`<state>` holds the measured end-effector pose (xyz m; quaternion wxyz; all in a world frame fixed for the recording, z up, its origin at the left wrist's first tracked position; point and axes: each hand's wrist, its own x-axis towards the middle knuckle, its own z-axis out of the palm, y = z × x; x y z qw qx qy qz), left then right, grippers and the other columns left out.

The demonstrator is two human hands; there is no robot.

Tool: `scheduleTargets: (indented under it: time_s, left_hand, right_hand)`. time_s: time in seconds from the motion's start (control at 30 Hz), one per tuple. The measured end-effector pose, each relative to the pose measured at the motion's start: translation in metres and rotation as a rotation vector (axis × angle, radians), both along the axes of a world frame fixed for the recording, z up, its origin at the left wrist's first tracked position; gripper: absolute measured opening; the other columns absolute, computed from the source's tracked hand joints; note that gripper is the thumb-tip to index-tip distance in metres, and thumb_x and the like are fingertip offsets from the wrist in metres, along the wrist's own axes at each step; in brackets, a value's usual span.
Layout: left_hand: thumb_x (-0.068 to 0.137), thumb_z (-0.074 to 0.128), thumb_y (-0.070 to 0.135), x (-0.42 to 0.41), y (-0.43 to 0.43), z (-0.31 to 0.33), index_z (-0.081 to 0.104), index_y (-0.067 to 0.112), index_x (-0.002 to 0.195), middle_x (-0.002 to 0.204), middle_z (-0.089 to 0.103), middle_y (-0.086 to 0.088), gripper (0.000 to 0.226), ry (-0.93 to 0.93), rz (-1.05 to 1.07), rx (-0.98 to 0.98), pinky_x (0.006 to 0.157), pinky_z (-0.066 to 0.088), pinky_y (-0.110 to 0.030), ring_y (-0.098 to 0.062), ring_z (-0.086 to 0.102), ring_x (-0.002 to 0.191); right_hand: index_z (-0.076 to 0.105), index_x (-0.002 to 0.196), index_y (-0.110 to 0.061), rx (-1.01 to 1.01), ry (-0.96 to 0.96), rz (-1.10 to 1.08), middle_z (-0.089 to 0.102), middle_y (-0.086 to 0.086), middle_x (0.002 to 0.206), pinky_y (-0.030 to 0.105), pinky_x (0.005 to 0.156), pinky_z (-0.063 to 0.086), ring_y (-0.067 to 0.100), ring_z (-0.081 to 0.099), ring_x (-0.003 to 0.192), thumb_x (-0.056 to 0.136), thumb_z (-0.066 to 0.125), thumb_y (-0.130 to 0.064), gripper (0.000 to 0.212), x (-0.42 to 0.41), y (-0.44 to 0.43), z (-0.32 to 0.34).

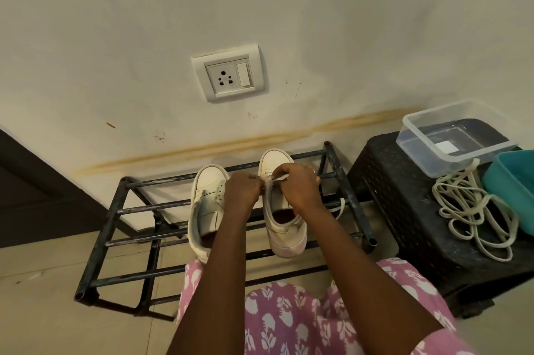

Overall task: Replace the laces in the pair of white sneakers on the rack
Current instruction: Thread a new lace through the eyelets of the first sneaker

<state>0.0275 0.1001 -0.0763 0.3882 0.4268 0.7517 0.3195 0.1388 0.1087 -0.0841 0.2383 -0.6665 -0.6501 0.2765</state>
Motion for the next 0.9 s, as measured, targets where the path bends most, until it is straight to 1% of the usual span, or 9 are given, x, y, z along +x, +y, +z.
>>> scheduleTargets:
  time_s: [0.07, 0.17, 0.27, 0.4, 0.47, 0.57, 0.67, 0.77, 0.9]
  left_hand:
    - [0.081, 0.056, 0.000, -0.001, 0.001, -0.001, 0.062, 0.015, 0.059, 0.075, 0.066, -0.012, 0.028, 0.025, -0.010, -0.007, 0.085, 0.055, -0.046, -0.034, 0.067, 0.088]
    - [0.088, 0.049, 0.002, -0.003, 0.004, -0.002, 0.053, 0.015, 0.062, 0.077, 0.063, -0.010, 0.030, -0.066, 0.059, 0.010, 0.088, 0.053, -0.044, -0.034, 0.065, 0.091]
    - [0.095, 0.038, 0.006, -0.004, 0.004, 0.004, 0.052, 0.010, 0.084, 0.092, 0.066, -0.012, 0.019, -0.263, 0.248, 0.099, 0.085, 0.053, -0.042, -0.027, 0.067, 0.087]
    - [0.097, 0.024, 0.009, -0.006, 0.003, 0.013, 0.041, 0.016, 0.093, 0.078, 0.060, -0.004, 0.018, -0.642, 0.292, 0.129, 0.078, 0.044, -0.039, -0.016, 0.056, 0.073]
    - [0.098, 0.029, 0.013, -0.008, 0.000, 0.015, 0.042, 0.014, 0.109, 0.078, 0.051, -0.004, 0.016, -0.472, 0.227, 0.063, 0.066, 0.042, -0.031, -0.015, 0.046, 0.067]
    - [0.093, 0.054, 0.024, -0.009, 0.000, 0.019, 0.049, 0.006, 0.119, 0.102, 0.055, -0.013, 0.032, -0.018, -0.091, -0.129, 0.061, 0.041, -0.029, -0.021, 0.048, 0.083]
    - [0.086, 0.065, 0.021, -0.005, 0.002, 0.032, 0.058, 0.005, 0.086, 0.090, 0.058, -0.012, 0.017, 0.323, -0.291, -0.249, 0.072, 0.047, -0.031, -0.021, 0.050, 0.083]
    - [0.082, 0.067, 0.014, -0.008, 0.006, 0.044, 0.048, 0.005, 0.067, 0.071, 0.051, -0.004, 0.026, 0.509, -0.255, -0.157, 0.060, 0.041, -0.026, -0.021, 0.054, 0.074]
    - [0.084, 0.056, 0.008, -0.029, -0.004, 0.069, 0.050, 0.005, 0.081, 0.098, 0.058, -0.016, 0.007, 0.574, -0.112, -0.072, 0.073, 0.043, -0.033, -0.033, 0.058, 0.098]
  right_hand:
    - [0.068, 0.111, -0.021, 0.000, 0.042, -0.027, 0.058, 0.006, 0.124, 0.042, 0.103, 0.034, 0.027, 0.043, 0.123, 0.084, 0.062, -0.004, 0.032, 0.004, -0.001, 0.001]
    - [0.062, 0.118, -0.020, -0.010, 0.042, -0.085, 0.047, 0.007, 0.128, 0.043, 0.106, 0.033, 0.027, 0.043, 0.122, 0.083, 0.062, -0.009, 0.037, 0.014, -0.004, 0.001]
    - [0.053, 0.120, -0.012, -0.026, 0.057, -0.140, 0.048, 0.009, 0.124, 0.032, 0.087, 0.042, 0.026, 0.050, 0.114, 0.084, 0.064, -0.018, 0.037, 0.021, -0.009, -0.002]
    - [0.040, 0.129, -0.007, -0.173, 0.078, -0.257, 0.055, 0.015, 0.122, 0.033, 0.072, 0.042, 0.031, 0.056, 0.109, 0.090, 0.056, -0.032, 0.049, 0.020, -0.014, -0.004]
    - [0.046, 0.125, -0.007, -0.186, -0.019, -0.263, 0.056, 0.015, 0.119, 0.034, 0.072, 0.043, 0.031, 0.058, 0.105, 0.090, 0.051, -0.038, 0.047, 0.019, -0.018, -0.005]
    - [0.058, 0.114, -0.006, -0.172, -0.082, -0.258, 0.061, 0.014, 0.111, 0.033, 0.070, 0.045, 0.030, 0.060, 0.097, 0.091, 0.047, -0.038, 0.041, 0.018, -0.020, -0.006]
    - [0.062, 0.110, -0.004, -0.152, -0.142, -0.234, 0.064, 0.013, 0.107, 0.031, 0.067, 0.043, 0.030, 0.062, 0.095, 0.093, 0.044, -0.034, 0.038, 0.017, -0.021, -0.006]
    - [0.063, 0.108, -0.005, -0.151, -0.162, -0.217, 0.065, 0.013, 0.105, 0.030, 0.066, 0.043, 0.029, 0.063, 0.094, 0.094, 0.044, -0.031, 0.036, 0.017, -0.020, -0.007]
    - [0.063, 0.108, -0.003, -0.133, -0.175, -0.225, 0.066, 0.013, 0.103, 0.029, 0.064, 0.043, 0.028, 0.064, 0.092, 0.094, 0.043, -0.032, 0.037, 0.018, -0.021, -0.008]
